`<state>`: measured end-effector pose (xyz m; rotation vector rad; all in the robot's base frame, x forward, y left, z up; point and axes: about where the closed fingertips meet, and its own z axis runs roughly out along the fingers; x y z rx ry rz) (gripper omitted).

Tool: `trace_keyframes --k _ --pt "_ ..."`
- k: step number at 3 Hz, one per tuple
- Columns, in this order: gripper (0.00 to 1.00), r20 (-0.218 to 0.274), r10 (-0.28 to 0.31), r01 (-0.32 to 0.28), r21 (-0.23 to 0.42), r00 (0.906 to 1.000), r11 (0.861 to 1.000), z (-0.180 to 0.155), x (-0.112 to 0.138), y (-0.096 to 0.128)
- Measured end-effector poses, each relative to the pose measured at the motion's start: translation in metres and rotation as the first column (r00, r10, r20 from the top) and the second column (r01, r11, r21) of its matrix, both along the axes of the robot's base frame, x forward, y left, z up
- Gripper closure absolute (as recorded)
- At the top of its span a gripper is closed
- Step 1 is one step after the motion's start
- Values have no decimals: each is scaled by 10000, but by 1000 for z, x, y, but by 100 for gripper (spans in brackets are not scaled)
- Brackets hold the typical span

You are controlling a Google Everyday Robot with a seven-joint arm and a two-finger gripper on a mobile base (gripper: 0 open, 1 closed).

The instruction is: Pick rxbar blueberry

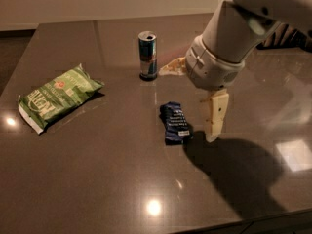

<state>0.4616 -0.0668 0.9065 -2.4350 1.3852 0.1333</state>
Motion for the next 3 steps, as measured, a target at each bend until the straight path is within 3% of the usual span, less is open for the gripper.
trace_keyframes --k 1,2,3 --pt "0 226 1706 -1696 -406 9851 9847 -20 -3 20" --pt "0 251 3076 -3036 -1033 9512 9472 -40 -1 33" --pt "0 133 3955 -3879 -1676 9184 9064 -54 4 35"
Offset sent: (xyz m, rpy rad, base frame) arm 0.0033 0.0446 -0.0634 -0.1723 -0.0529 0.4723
